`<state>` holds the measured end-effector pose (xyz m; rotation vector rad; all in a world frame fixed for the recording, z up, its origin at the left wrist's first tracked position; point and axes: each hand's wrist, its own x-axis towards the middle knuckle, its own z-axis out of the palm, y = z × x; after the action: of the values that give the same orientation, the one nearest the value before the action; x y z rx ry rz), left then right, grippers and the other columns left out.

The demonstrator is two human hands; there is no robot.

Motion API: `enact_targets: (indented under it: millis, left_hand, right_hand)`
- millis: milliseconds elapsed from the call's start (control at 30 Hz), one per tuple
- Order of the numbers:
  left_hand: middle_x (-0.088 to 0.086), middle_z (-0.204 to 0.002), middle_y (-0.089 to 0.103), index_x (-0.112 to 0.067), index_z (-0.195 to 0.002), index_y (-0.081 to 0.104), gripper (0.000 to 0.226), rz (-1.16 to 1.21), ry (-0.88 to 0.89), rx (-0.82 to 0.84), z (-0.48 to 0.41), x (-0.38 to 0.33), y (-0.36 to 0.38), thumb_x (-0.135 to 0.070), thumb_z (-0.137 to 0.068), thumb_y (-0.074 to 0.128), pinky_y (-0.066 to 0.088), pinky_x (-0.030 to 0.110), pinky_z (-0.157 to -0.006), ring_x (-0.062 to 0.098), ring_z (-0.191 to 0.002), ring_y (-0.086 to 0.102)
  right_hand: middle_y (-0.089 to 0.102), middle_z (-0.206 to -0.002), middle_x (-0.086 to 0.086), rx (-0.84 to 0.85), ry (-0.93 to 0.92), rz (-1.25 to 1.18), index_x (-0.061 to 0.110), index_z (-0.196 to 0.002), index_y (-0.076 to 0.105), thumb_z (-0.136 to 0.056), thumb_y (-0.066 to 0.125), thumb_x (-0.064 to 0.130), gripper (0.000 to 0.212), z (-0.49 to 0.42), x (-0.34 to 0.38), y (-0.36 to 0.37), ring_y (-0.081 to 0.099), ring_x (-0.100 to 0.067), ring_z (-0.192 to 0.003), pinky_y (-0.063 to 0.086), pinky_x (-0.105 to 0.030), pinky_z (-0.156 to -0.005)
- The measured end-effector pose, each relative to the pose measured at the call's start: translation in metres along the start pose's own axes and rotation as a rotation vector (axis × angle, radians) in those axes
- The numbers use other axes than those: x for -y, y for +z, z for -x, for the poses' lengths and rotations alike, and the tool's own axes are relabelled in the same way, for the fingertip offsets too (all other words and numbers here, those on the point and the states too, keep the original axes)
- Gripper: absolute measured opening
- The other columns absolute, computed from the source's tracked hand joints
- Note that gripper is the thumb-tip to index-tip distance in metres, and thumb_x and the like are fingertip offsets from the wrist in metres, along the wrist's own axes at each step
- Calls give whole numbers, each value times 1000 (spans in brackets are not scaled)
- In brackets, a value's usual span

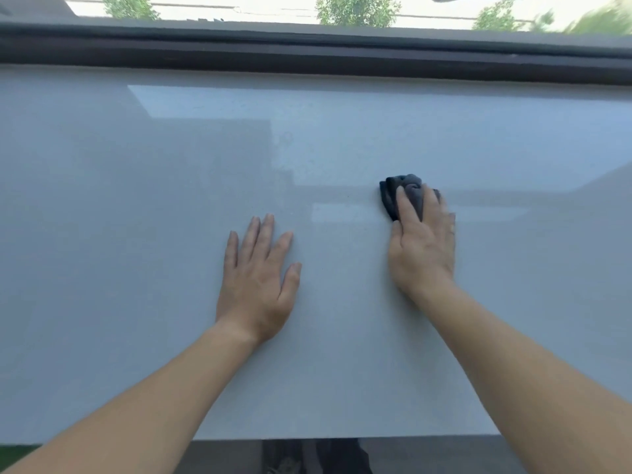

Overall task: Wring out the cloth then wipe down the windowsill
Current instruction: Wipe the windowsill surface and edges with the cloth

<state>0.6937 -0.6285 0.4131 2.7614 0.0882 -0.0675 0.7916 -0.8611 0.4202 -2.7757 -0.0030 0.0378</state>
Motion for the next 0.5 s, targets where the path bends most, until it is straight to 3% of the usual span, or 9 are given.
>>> enact_targets:
  millis: [100,200,267,400,500]
  left_hand:
    - [5,-165,14,-19,-150,38,65,20,3,-15,0,0,-2,-48,-95,20,-5,44,-122,17,-153,3]
    - [4,-166,11,-20,-151,35,66,8,-5,0,1,-1,-3,-48,-94,18,-7,43,-122,16,-153,-1]
    - [4,-166,10,-21,-152,33,67,-3,-8,5,1,-2,-3,-49,-94,15,-8,43,-122,16,-153,-2]
    - [4,-166,11,-21,-151,35,68,3,-9,-11,1,-2,-3,-50,-93,14,-8,43,-122,16,-153,0]
    - [4,-166,10,-22,-151,34,69,9,-6,-6,2,-3,-3,-51,-93,13,-10,42,-122,15,-153,-2]
  right_hand:
    - [26,-161,-7,56,-345,5,25,-147,44,-90,49,16,58,62,13,13,17,-34,-150,14,-56,-121]
    - [29,-160,-5,181,-582,77,30,-147,42,-88,49,16,61,89,-2,8,21,-32,-150,13,-54,-121]
    - [30,-159,-6,138,-505,81,31,-146,44,-90,49,17,58,67,-18,1,23,-30,-149,12,-55,-121]
    - [17,-163,1,4,18,-16,31,-151,36,-99,44,20,55,36,-15,-4,7,-22,-152,1,-49,-123]
    - [19,-163,-1,5,-122,-15,29,-151,37,-96,47,21,56,86,10,10,9,-29,-152,6,-52,-123]
